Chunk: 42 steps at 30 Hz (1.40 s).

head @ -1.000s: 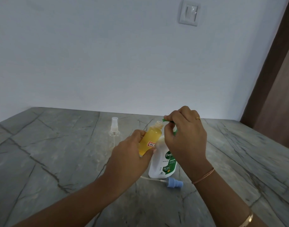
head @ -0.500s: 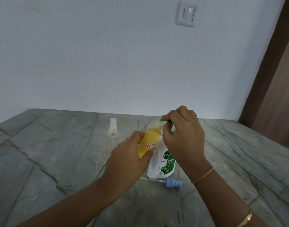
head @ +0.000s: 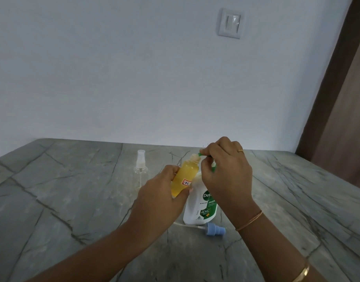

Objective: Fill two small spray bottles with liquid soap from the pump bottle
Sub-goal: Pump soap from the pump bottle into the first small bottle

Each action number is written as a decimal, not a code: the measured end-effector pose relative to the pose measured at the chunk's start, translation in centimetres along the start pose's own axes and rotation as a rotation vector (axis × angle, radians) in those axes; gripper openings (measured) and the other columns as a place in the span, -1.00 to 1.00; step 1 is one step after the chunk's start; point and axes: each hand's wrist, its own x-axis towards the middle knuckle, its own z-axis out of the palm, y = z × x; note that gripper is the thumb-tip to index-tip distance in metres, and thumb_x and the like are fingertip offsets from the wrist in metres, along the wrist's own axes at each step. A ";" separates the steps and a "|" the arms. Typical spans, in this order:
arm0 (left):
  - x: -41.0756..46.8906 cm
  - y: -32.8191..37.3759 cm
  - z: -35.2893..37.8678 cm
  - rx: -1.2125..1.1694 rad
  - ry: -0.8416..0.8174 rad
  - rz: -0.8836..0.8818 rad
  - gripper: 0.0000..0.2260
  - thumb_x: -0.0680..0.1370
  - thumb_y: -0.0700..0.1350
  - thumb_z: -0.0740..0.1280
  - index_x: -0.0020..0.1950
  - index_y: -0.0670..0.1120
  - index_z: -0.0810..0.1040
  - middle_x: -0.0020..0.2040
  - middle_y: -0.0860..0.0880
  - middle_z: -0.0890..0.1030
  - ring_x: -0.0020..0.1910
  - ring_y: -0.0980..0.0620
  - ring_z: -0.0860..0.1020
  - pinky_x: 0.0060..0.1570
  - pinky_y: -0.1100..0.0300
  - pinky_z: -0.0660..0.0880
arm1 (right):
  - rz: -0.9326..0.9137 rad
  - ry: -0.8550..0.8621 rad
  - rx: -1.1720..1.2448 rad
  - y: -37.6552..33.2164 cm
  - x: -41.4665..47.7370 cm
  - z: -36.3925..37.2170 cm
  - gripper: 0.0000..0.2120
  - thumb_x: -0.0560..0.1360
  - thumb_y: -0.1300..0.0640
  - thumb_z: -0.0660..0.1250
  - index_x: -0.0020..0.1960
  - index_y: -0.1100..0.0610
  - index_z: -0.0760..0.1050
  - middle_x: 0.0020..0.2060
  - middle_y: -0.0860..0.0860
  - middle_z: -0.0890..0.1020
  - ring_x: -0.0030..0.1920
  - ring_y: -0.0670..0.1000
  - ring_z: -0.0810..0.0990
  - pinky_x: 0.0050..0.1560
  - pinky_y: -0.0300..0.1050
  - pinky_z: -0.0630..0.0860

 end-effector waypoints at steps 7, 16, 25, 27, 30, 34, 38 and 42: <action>-0.1 -0.1 0.2 -0.005 0.001 -0.004 -0.66 0.46 0.15 0.29 0.20 0.10 0.38 0.05 0.19 0.52 -0.16 0.27 0.39 -0.31 0.59 0.19 | 0.014 -0.048 0.008 0.3 0.4 0.0 -0.89 0.30 0.25 0.28 -0.23 0.15 0.57 -0.31 0.03 0.54 -0.28 0.05 0.51 -0.49 -0.19 0.37; 0.0 0.0 0.0 -0.016 0.014 0.002 -0.65 0.46 0.14 0.30 0.19 0.08 0.39 0.00 0.21 0.50 -0.16 0.27 0.40 -0.32 0.61 0.21 | 0.006 -0.022 0.004 0.1 0.1 0.1 -0.92 0.28 0.27 0.29 -0.27 0.16 0.55 -0.33 0.03 0.53 -0.29 0.05 0.50 -0.48 -0.22 0.32; -0.1 -1.2 0.5 -0.186 -0.065 -0.113 -0.70 0.44 0.12 0.32 0.12 0.09 0.40 -0.01 0.18 0.52 -0.06 0.19 0.50 -0.14 0.39 0.37 | 0.047 -0.132 0.036 0.6 0.5 -0.5 -0.86 0.35 0.33 0.36 -0.14 0.15 0.57 -0.22 0.04 0.54 -0.19 0.06 0.51 -0.42 -0.19 0.37; -0.6 -1.5 0.5 -0.189 -0.069 -0.120 -0.74 0.45 0.10 0.33 0.07 0.11 0.37 -0.02 0.20 0.49 -0.06 0.20 0.47 -0.17 0.42 0.34 | 0.056 -0.163 0.053 0.5 0.7 -0.7 -0.86 0.36 0.34 0.38 -0.13 0.15 0.58 -0.20 0.04 0.55 -0.16 0.05 0.51 -0.39 -0.19 0.38; -1.0 -1.6 0.2 -0.203 -0.065 -0.106 -0.74 0.45 0.06 0.34 0.06 0.11 0.33 0.00 0.19 0.47 -0.03 0.20 0.45 -0.20 0.50 0.28 | 0.053 -0.169 0.060 0.6 0.6 -0.7 -0.86 0.37 0.34 0.38 -0.12 0.16 0.59 -0.20 0.05 0.55 -0.16 0.06 0.51 -0.36 -0.21 0.36; -0.8 -1.5 -0.1 -0.216 -0.051 -0.078 -0.71 0.45 0.05 0.34 0.12 0.09 0.36 0.02 0.19 0.48 -0.01 0.17 0.49 -0.16 0.52 0.29 | 0.062 -0.155 0.056 0.8 0.6 -0.5 -0.86 0.38 0.34 0.38 -0.12 0.15 0.58 -0.19 0.04 0.55 -0.16 0.05 0.51 -0.36 -0.19 0.38; -0.7 -1.2 0.1 -0.259 -0.049 -0.102 -0.71 0.44 0.07 0.34 0.12 0.09 0.39 0.02 0.19 0.51 -0.02 0.18 0.50 -0.13 0.45 0.33 | 0.057 -0.146 0.046 0.8 0.7 -0.4 -0.86 0.38 0.34 0.38 -0.11 0.16 0.58 -0.19 0.04 0.56 -0.16 0.06 0.52 -0.38 -0.17 0.41; -0.3 -0.5 -0.1 -0.360 -0.083 -0.182 -0.76 0.44 0.08 0.33 0.07 0.15 0.39 -0.09 0.31 0.47 -0.14 0.33 0.46 -0.25 0.54 0.29 | 0.058 -0.145 0.059 0.9 0.7 -0.4 -0.87 0.37 0.34 0.38 -0.12 0.17 0.58 -0.18 0.05 0.57 -0.17 0.06 0.53 -0.35 -0.19 0.40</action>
